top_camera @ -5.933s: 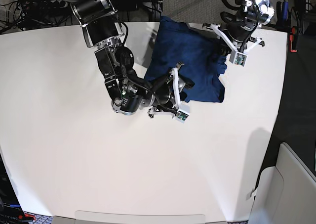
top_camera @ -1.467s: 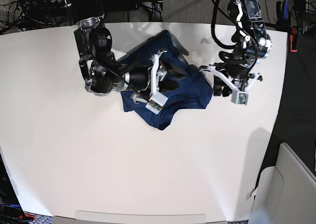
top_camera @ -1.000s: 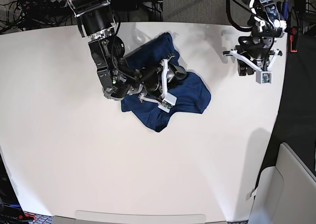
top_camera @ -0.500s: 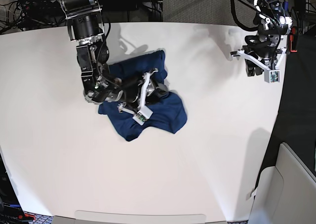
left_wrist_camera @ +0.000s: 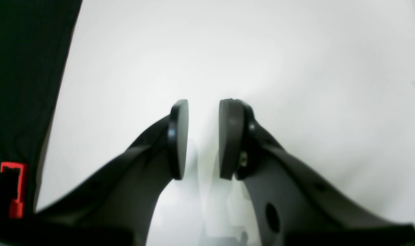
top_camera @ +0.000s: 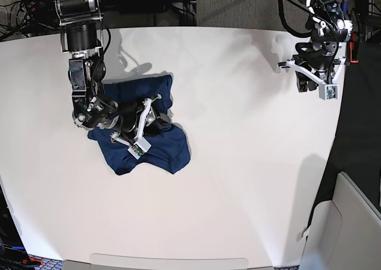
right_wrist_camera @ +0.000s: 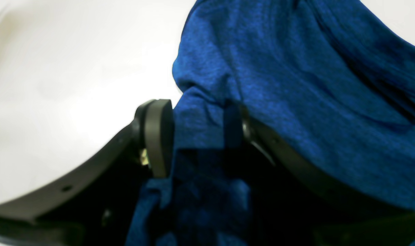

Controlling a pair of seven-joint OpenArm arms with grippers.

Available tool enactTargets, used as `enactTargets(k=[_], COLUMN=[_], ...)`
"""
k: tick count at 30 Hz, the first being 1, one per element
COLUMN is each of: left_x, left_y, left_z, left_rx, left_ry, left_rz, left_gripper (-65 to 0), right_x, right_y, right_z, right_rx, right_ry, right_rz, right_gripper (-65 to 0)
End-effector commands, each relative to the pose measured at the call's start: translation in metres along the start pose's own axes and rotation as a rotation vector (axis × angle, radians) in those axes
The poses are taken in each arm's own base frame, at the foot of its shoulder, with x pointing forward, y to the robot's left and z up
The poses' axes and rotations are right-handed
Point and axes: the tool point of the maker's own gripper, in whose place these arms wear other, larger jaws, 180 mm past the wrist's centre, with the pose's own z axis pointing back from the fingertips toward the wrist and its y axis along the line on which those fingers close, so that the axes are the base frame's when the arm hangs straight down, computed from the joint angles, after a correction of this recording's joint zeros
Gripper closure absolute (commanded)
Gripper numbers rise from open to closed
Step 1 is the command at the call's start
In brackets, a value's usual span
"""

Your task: Fold the T-shirt properly

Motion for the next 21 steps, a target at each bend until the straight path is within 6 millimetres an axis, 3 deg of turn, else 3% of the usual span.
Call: enactTargets(k=[1, 7, 13, 21], left_x=[0.014, 0.012, 0.010, 0.006], left_y=[0.000, 0.007, 0.011, 0.011], left_z=[0.005, 0.008, 0.010, 0.010], left_rx=[0.000, 0.011, 0.019, 0.019], left_ry=[-0.051, -0.041, -0.036, -0.027], left_rz=[-0.015, -0.043, -0.051, -0.053], left_gripper=[-13.4, -13.4, -13.4, -13.4], right_x=[-0.023, -0.031, -0.029, -0.023], right_y=[-0.025, -0.036, -0.054, -0.063], right_z=[0.008, 0.012, 0.023, 0.029], right_rx=[-0.098, -0.154, -0.198, -0.220], right_ry=[0.134, 0.186, 0.162, 0.143], right_rz=[0.031, 0.078, 0.032, 0.021], right_gripper=[-25.3, -25.3, -25.3, -25.3])
